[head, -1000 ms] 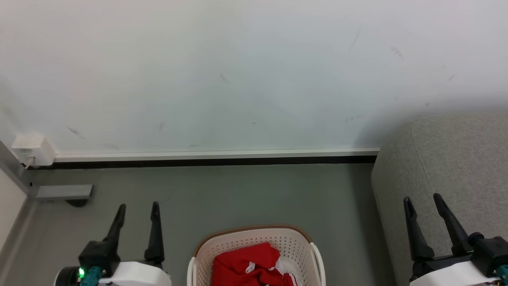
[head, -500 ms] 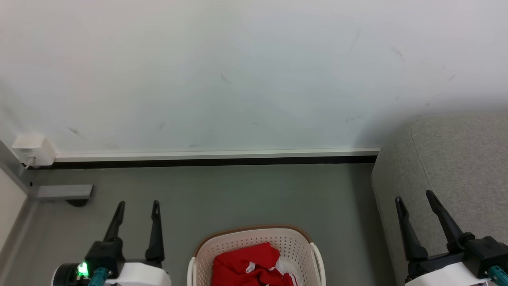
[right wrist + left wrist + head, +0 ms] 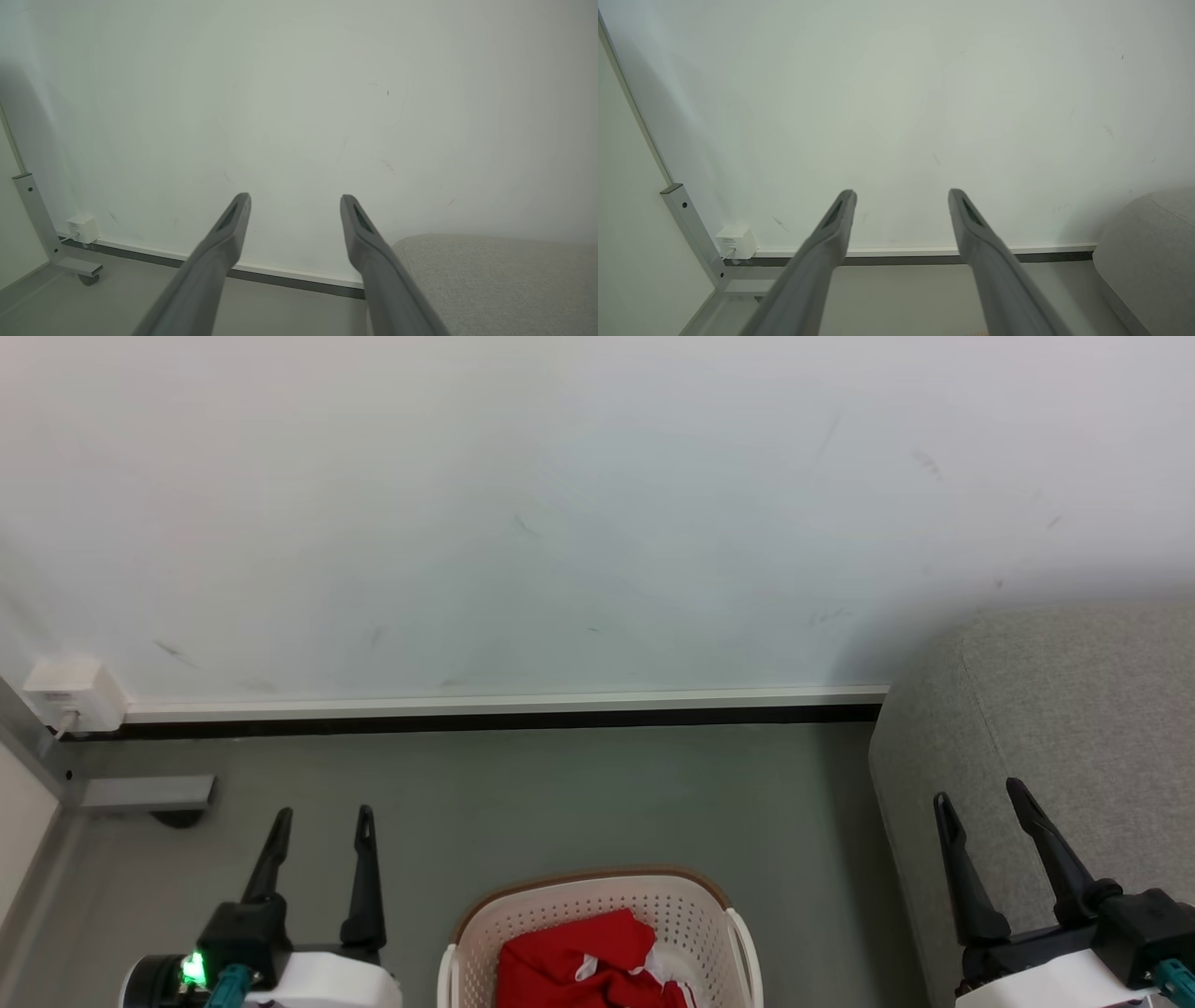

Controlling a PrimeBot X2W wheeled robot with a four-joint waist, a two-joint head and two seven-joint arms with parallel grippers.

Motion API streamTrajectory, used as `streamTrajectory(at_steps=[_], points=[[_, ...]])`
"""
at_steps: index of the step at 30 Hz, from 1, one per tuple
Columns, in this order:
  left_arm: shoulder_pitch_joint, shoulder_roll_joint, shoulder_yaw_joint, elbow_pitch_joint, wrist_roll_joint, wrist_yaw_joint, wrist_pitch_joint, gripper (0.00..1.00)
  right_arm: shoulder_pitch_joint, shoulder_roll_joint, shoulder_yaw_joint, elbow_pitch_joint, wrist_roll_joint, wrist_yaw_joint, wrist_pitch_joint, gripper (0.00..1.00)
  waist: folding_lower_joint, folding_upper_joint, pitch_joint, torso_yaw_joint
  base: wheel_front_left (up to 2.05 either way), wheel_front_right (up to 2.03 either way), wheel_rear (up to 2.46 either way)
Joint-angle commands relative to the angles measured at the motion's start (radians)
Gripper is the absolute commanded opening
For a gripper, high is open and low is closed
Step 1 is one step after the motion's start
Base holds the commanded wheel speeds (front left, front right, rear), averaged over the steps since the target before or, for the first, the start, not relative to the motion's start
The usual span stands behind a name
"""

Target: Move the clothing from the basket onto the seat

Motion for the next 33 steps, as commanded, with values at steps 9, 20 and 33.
streamTrajectory(at_steps=[9, 20, 33], points=[[-0.003, -0.003, 0.009, -0.009, -0.003, -0.004, -0.001, 1.0, -0.006, -0.009, -0.005, -0.013, 0.008, 0.003, -0.003, 1.0, 0.0, -0.0001, 0.007, -0.002, 0.0, 0.0, 0.0], [-0.022, -0.006, 0.021, -0.02, -0.01, -0.01, -0.001, 1.0, -0.024, -0.009, -0.002, -0.032, 0.015, 0.003, -0.003, 1.0, 0.0, -0.0001, 0.054, -0.018, 0.0, 0.0, 0.0], [-0.115, -0.01, 0.016, -0.055, -0.006, -0.012, -0.001, 1.0, -0.103, -0.008, -0.02, -0.101, 0.062, 0.003, -0.003, 1.0, 0.0, -0.0001, 0.245, -0.045, 0.0, 0.0, 0.0]])
